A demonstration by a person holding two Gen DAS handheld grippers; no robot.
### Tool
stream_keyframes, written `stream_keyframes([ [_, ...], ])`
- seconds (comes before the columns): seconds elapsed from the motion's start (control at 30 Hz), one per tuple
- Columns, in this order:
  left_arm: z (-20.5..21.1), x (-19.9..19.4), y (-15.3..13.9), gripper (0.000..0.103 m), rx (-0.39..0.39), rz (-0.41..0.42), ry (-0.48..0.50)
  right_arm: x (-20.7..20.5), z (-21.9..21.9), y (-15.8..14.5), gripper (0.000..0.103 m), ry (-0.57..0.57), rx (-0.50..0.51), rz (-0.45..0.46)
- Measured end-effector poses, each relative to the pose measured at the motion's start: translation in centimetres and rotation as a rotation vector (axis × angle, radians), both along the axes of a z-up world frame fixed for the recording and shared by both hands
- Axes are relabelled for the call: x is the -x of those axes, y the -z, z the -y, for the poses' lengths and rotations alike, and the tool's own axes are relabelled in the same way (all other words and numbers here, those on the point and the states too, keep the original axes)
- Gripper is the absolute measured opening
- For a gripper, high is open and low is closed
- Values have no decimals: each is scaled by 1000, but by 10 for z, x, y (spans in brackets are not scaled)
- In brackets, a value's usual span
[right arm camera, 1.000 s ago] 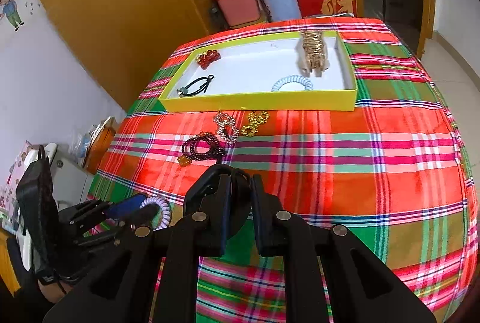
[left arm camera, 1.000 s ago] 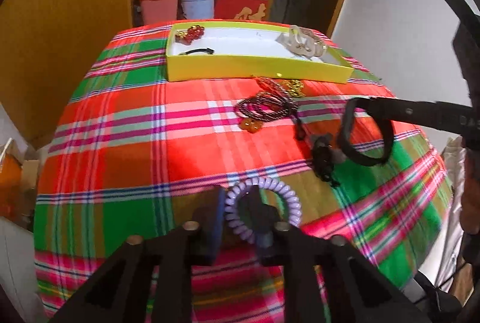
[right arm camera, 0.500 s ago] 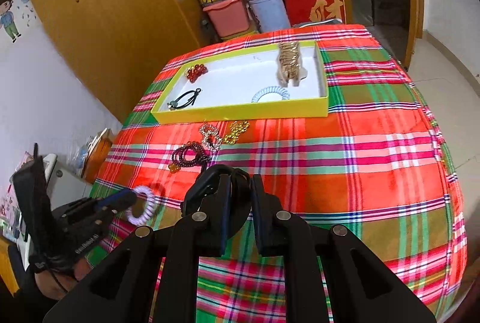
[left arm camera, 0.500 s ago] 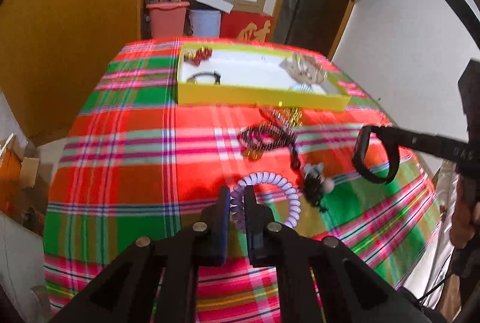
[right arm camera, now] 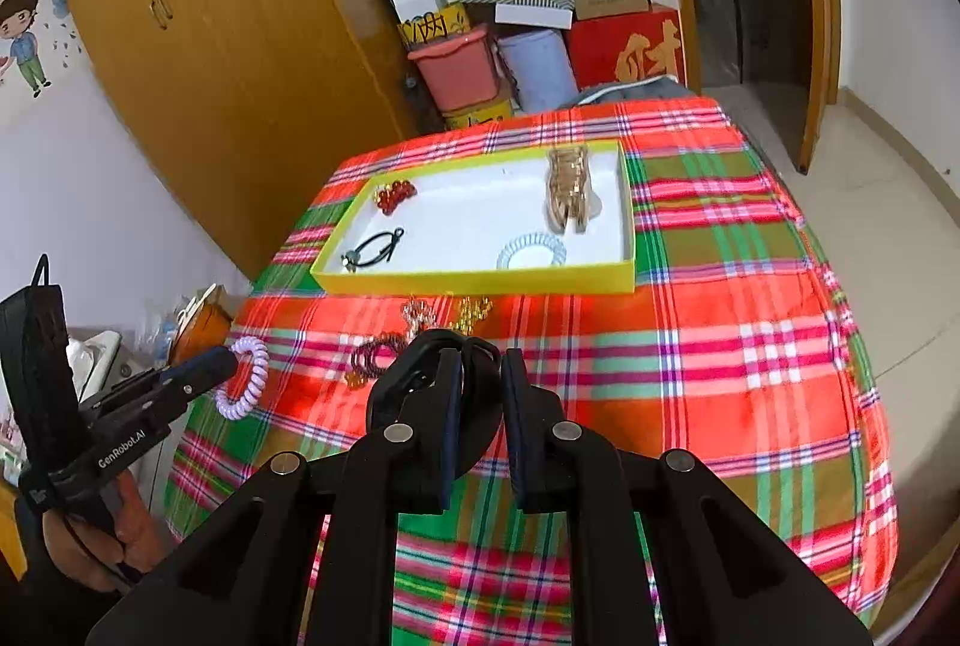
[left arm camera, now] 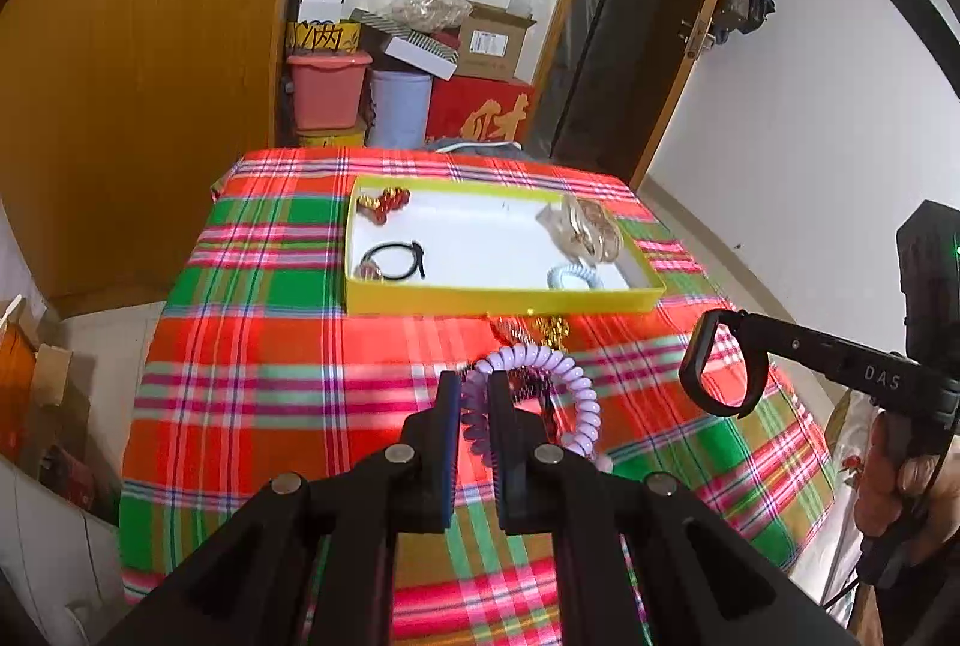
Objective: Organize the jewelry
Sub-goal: 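Carry the black band with the right gripper while the left carries the coil tie over the tray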
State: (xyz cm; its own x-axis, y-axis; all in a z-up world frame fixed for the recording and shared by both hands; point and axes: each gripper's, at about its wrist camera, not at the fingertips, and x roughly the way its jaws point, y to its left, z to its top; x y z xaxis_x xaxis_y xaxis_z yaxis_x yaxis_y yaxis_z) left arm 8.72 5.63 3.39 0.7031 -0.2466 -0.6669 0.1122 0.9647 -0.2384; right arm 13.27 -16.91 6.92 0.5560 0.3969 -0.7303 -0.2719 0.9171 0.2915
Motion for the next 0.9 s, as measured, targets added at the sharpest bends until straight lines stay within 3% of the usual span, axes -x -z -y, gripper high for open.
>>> stream_keyframes([
  [0.4, -15, -49, -7, 9, 13, 15, -13, -37, -13, -4, 14, -8, 6, 23],
  [0.9, -23, -131, 10, 9, -3, 6, -7, -114, -39, 20, 14, -16, 36, 10],
])
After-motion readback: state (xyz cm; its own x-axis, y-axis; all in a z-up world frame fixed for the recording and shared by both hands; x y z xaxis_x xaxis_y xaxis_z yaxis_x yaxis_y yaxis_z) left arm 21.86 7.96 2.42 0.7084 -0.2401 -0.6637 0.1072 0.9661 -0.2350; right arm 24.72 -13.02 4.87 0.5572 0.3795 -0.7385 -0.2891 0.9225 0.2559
